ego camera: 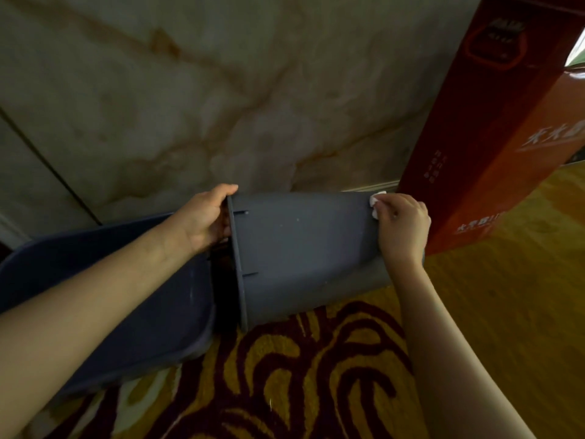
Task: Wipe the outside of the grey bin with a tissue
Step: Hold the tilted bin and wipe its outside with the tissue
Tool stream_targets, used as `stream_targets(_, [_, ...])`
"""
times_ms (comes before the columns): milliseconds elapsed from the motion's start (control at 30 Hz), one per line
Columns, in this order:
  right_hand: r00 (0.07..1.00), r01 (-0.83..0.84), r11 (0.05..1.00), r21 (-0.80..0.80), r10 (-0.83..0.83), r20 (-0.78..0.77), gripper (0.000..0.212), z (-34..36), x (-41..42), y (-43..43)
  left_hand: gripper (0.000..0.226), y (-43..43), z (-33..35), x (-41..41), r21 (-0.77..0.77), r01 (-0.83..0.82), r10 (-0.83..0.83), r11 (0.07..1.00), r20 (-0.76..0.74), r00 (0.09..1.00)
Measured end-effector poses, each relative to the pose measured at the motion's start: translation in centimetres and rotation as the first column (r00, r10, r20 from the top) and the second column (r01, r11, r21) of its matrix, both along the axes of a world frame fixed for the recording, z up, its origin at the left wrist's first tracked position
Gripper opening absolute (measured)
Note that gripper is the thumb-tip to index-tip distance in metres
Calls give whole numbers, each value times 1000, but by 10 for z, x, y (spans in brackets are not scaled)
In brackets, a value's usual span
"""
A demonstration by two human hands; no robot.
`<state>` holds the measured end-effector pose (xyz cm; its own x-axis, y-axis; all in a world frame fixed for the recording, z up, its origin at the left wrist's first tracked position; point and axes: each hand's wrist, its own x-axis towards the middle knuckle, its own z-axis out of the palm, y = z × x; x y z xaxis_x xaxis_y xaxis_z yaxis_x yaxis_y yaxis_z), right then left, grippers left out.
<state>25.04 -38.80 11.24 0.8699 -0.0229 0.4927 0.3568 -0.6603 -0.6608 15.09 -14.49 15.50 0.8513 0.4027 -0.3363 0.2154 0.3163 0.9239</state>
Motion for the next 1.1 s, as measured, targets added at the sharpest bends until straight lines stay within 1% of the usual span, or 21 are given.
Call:
stream_targets(67, [1000, 30, 999, -12, -30, -6, 17, 3, -6, 6, 27, 0, 0, 4, -3, -14, 14, 1000, -22, 1000])
stream_targets(100, [1000, 20, 1000, 0, -20, 13, 16, 8, -12, 13, 29, -1, -1, 5, -14, -18, 17, 1000, -35, 999])
stream_targets(133, [998, -27, 1000, 14, 26, 50, 13, 14, -22, 23, 32, -1, -1, 6, -32, -16, 15, 999, -49, 999])
stream_targets(200, [964, -231, 973, -11, 231, 134, 9, 26, -47, 50, 43, -2, -4, 5, -85, 19, -24, 996, -63, 998])
stream_targets(267, [871, -453, 888, -81, 460, 170, 9, 29, -72, 81, 55, -5, -7, 2, -169, 60, -64, 984, -19, 998])
stream_targets(300, [832, -519, 847, -113, 531, 158, 8, 28, -83, 93, 58, -6, -9, 0, -213, 73, -73, 974, 8, 997])
stream_targets(333, [815, -550, 826, -127, 564, 134, 8, 26, -90, 102, 60, -7, -10, -2, -249, 82, -78, 965, 26, 997])
stream_targets(367, [817, -552, 824, -126, 565, 115, 9, 25, -93, 106, 61, -9, -10, -4, -265, 83, -78, 961, 32, 996])
stream_targets(433, [837, -524, 844, -116, 535, 113, 12, 23, -86, 104, 57, -12, -11, -5, -246, 53, -49, 968, 22, 999])
stream_targets(533, [880, -449, 882, -145, 464, 98, 14, 20, -63, 84, 46, -16, -10, -1, -191, -49, 49, 980, -4, 999])
stream_targets(633, [962, -260, 954, -151, 270, 50, 15, 10, -32, 44, 40, -16, -9, 5, -162, -115, 113, 980, -20, 993])
stream_targets(700, [992, -123, 984, -131, 125, 4, 14, 2, -14, 15, 39, -15, -9, 8, -149, -142, 140, 979, -25, 990])
stream_targets(800, [994, 54, 995, -89, -62, -86, 16, -3, 2, -10, 37, -16, -10, 10, -142, -156, 155, 977, -16, 988])
stream_targets(867, [987, 111, 993, -51, -116, -113, 16, 2, 2, -7, 37, -15, -11, 10, -150, -153, 152, 977, -12, 988])
stream_targets(900, [991, 95, 995, -40, -98, -89, 15, 8, -2, 1, 37, -13, -12, 9, -153, -148, 148, 977, -13, 989])
stream_targets(933, [998, 39, 999, -25, -40, -41, 14, 16, -8, 15, 38, -13, -13, 9, -155, -140, 140, 978, -14, 990])
stream_targets(967, [998, -53, 999, -6, 53, 15, 13, 24, -16, 31, 40, -12, -14, 8, -155, -130, 130, 979, -11, 991])
stream_targets(1033, [955, -270, 963, -14, 270, 119, 10, 40, -31, 69, 42, -12, -16, 8, -149, -116, 119, 982, 11, 993])
stream_targets(1100, [888, -426, 899, -99, 436, 148, 8, 47, -41, 102, 45, -13, -18, 7, -152, -106, 112, 983, 34, 993])
